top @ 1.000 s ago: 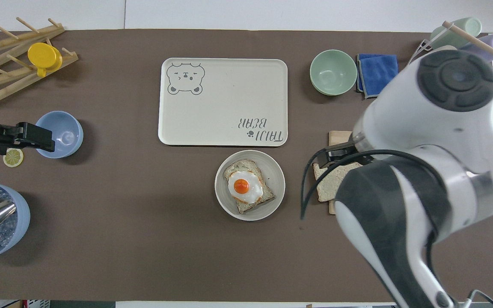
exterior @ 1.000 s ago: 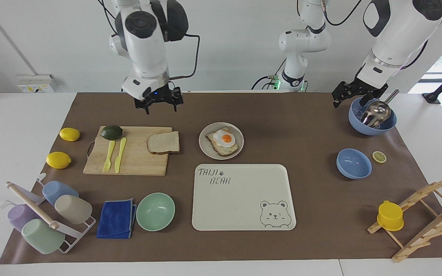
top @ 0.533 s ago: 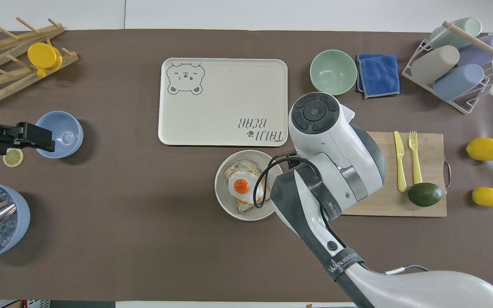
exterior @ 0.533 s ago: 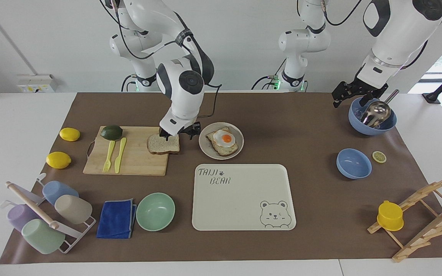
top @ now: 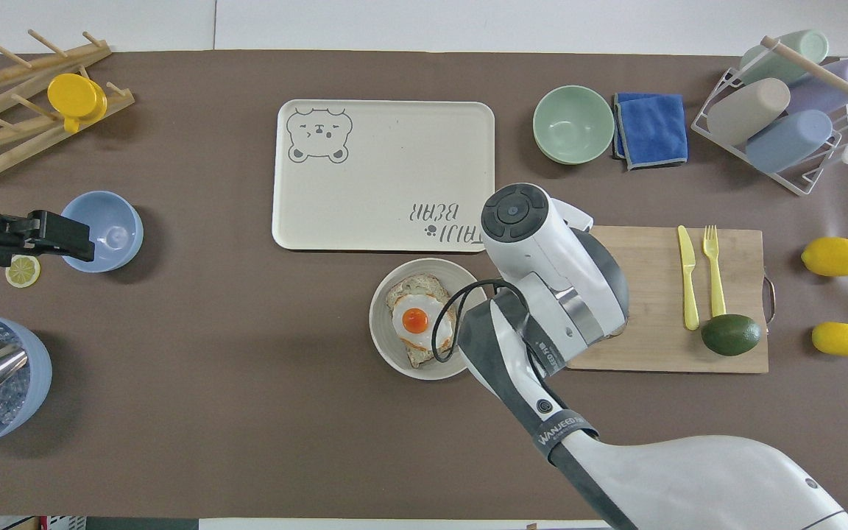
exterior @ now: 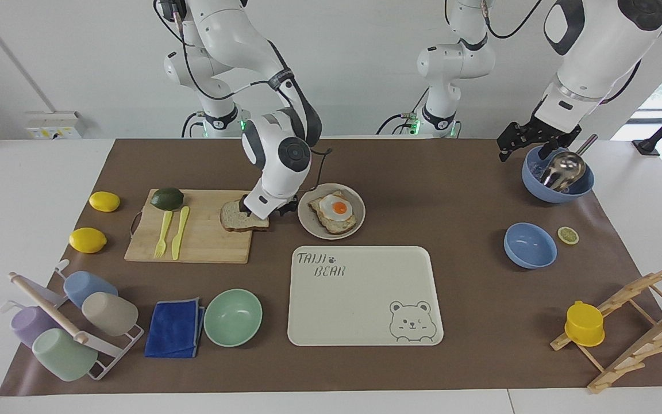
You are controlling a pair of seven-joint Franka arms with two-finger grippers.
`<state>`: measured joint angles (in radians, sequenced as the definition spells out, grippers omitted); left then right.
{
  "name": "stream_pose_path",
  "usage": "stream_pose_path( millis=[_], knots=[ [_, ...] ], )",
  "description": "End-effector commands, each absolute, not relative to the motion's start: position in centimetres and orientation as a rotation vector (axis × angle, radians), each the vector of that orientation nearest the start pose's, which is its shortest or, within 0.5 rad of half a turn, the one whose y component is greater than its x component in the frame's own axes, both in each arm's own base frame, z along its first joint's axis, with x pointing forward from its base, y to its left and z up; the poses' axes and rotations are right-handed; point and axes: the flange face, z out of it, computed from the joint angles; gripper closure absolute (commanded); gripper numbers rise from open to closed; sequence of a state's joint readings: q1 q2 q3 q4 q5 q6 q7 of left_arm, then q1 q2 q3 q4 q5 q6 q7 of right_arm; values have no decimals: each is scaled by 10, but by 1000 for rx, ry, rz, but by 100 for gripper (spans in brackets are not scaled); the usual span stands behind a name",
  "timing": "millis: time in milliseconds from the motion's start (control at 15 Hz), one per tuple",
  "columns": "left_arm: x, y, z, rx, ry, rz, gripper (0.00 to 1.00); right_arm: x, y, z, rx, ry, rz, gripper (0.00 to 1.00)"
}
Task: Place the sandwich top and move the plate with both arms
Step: 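Grasp the bread slice with the right gripper and lift it toward the plate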
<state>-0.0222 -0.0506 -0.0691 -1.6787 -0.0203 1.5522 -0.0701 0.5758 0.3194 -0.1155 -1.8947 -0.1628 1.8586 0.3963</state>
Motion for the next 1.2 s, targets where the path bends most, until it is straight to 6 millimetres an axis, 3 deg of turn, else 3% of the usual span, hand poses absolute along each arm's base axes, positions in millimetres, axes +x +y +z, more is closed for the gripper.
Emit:
stream_pose_path(
  millis=[0, 267, 533, 667, 800, 933, 1133],
  knots=[
    [528, -49, 601, -3131, 40, 122, 0, 516, 241, 301, -3437, -218, 426, 0],
    [528, -49, 601, -3131, 40, 122, 0, 507, 235, 283, -3439, -221, 473, 0],
    [528, -50, 601, -3131, 43, 122, 0, 500, 237, 283, -3458, -246, 520, 0],
    [528, -49, 601, -3131, 40, 122, 0, 498, 235, 284, -3470, -263, 537, 7],
    [528, -49, 601, -3131, 40, 122, 0, 489, 249, 285, -3503, -350, 543, 26],
    [528, -49, 601, -3131, 40, 122, 0, 487, 249, 286, -3512, -366, 547, 49],
    [528, -49, 601, -3131, 40, 122, 0, 485, 259, 291, -3517, -401, 542, 100]
  ],
)
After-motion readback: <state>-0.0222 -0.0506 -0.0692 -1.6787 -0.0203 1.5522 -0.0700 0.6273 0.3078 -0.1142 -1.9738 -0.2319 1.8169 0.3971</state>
